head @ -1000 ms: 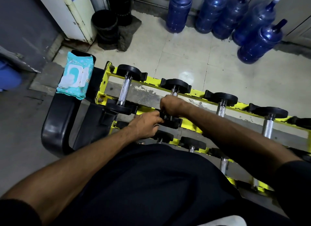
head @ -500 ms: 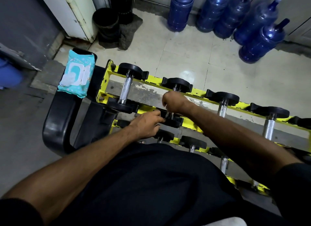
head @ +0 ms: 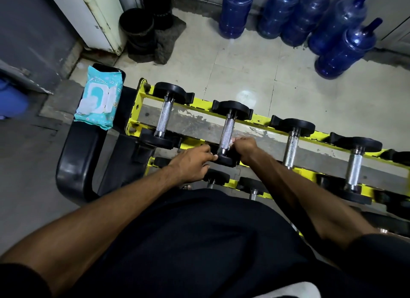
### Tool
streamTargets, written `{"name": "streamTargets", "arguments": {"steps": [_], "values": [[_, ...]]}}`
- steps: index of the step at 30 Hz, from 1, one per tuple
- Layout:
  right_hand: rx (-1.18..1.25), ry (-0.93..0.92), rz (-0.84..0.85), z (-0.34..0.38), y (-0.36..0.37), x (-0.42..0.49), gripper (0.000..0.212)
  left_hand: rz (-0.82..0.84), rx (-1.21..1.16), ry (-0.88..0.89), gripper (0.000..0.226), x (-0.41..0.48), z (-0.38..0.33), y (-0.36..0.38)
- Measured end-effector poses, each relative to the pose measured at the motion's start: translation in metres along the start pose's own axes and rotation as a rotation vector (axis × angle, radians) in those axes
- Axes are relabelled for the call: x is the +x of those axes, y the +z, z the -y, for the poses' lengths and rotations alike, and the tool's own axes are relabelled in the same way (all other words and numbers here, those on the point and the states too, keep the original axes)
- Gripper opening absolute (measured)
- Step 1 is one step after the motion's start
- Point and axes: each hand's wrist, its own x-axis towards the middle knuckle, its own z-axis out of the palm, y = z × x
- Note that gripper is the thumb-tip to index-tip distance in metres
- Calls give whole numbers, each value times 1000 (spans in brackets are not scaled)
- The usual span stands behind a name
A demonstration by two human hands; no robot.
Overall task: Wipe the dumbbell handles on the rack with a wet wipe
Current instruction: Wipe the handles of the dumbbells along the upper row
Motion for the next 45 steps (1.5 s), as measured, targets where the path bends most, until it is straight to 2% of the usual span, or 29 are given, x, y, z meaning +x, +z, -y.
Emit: {"name": "streamTargets", "arguments": {"steps": [3,6,9,11,13,15,16,17,21,23,25,27,30,32,34,36,39,41,45], "values": [[-76,-1,83,-1,-2,2,25,-12,-6,-1,40,0,0,0],[-15,26,161,7,-10,-22,35,-23,-14,-2,39,2,1,1],[-15,-53,157,7,-19,-38,24,-37,-5,-1,37,3,1,2],[-115,-168,166,4,-26,-47,18,-44,-10,-8,36,4,1,2],[-390,-483,176,5,-31,-52,15,-47,-14,-14,35,4,1,2],[-767,-868,237,13,-28,-56,17,-46,-12,-19,34,5,0,1],[-967,-992,282,21,-22,-59,17,-39,-14,-24,34,5,0,1],[-1159,-1046,311,31,-15,-61,16,-32,-11,-24,35,5,-1,1],[-1785,-1073,304,64,21,-70,17,-7,20,-20,33,2,1,3],[-1991,-1031,365,73,37,-72,22,-2,44,-15,26,1,1,2],[-2087,-999,430,78,44,-73,23,11,75,-19,19,1,1,2],[-2029,-1003,476,80,42,-71,20,15,77,-21,20,1,2,2],[-1724,-1038,464,78,20,-64,16,16,26,-21,33,0,2,2],[-1487,-1049,376,70,0,-55,20,13,11,-28,40,0,0,1],[-1228,-1028,219,54,-17,-47,22,-17,11,-25,39,1,-1,0],[-1001,-982,80,35,-24,-45,15,-37,6,-27,37,3,-2,0],[-884,-971,57,21,-20,-49,9,-38,7,-23,37,4,-1,0],[-763,-916,34,27,-17,-50,12,-33,16,-12,38,4,-2,0],[-380,-683,-124,46,-14,-44,26,-33,20,5,39,4,-2,0]]}}
